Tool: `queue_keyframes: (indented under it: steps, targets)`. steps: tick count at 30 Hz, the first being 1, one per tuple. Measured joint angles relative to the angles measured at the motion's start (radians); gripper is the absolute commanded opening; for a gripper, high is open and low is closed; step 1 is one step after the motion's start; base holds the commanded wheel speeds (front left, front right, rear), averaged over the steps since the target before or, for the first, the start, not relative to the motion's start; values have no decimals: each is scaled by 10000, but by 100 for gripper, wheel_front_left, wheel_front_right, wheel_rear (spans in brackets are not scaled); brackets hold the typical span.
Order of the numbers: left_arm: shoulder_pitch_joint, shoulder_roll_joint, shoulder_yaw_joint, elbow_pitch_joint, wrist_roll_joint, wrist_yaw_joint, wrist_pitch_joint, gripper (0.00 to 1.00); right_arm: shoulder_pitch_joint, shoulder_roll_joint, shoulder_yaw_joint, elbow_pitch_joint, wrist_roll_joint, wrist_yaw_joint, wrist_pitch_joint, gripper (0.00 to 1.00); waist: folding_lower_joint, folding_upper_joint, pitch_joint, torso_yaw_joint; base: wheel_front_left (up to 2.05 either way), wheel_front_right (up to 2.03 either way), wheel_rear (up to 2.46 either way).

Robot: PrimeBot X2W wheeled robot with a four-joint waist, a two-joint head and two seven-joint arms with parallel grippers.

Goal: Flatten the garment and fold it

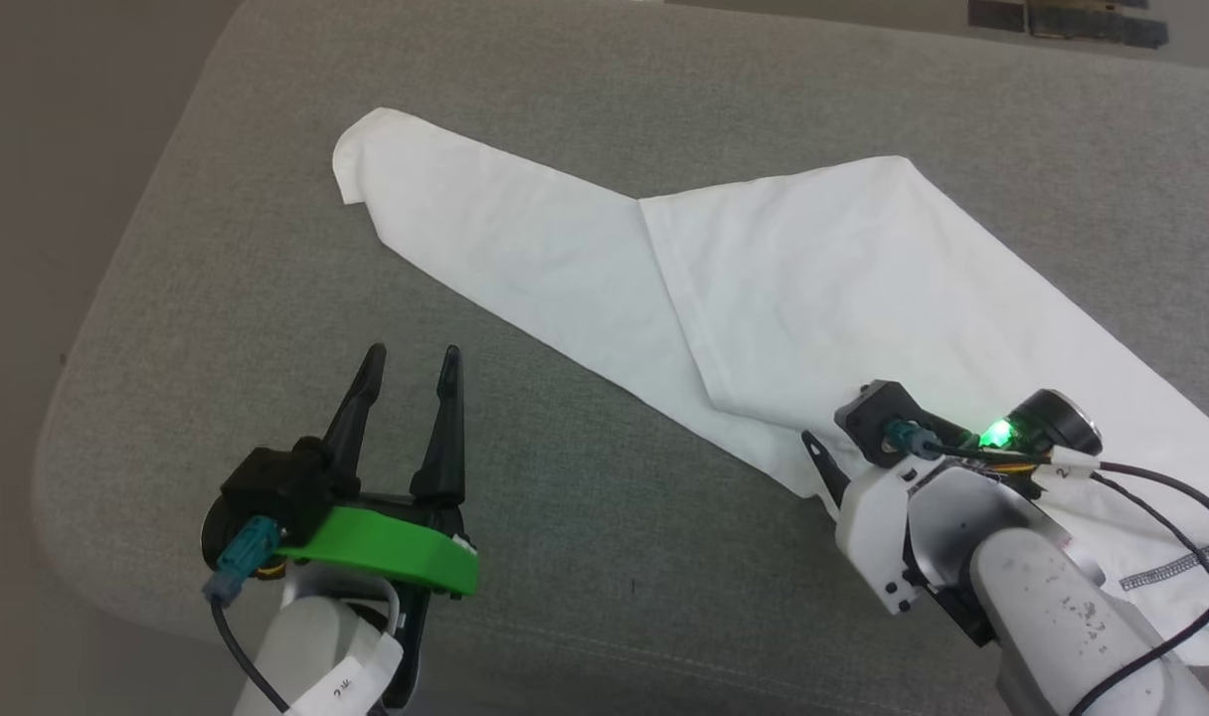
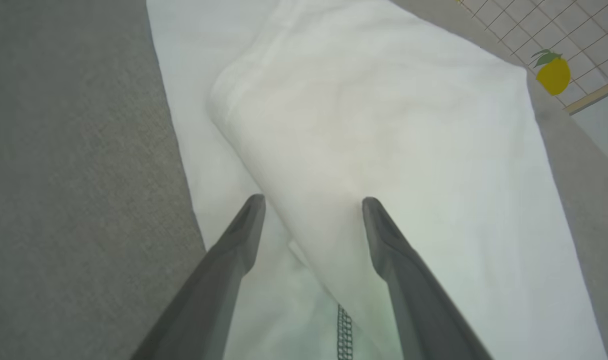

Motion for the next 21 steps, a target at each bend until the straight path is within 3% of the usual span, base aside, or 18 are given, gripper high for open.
queue_keyframes:
  steps: [3, 4, 6, 7, 14, 21]
  targets:
    - [-58, 0, -59, 4, -63, 29, 0, 100, -327, -46, 222, 533, -56, 0, 127, 100, 0, 0, 163, 171, 0, 0, 0]
    - [-73, 0, -79, 6, -84, 38, 0, 100, -389, -42, 230, 633, -54, 0, 136, 73, 0, 0, 198, 213, 0, 0, 0]
    - [-80, 0, -105, 10, -92, 44, 0, 100, -539, -23, 224, 807, -54, 0, 132, 5, 0, 0, 273, 304, 0, 0, 0]
    - [-80, 0, -121, 12, -100, 59, 0, 100, -593, -15, 215, 865, -54, 0, 130, 0, 0, 0, 297, 336, 0, 0, 0]
    - [-81, 0, -130, 23, -134, 96, 0, 100, -788, 253, -437, 976, 10, 0, -207, 0, 0, 0, 308, 406, 0, 0, 0]
    - [-82, 0, -94, -12, -119, 100, 0, 100, -1740, 500, -2263, 955, 608, 0, -307, 0, 0, 0, 310, 318, 0, 0, 0]
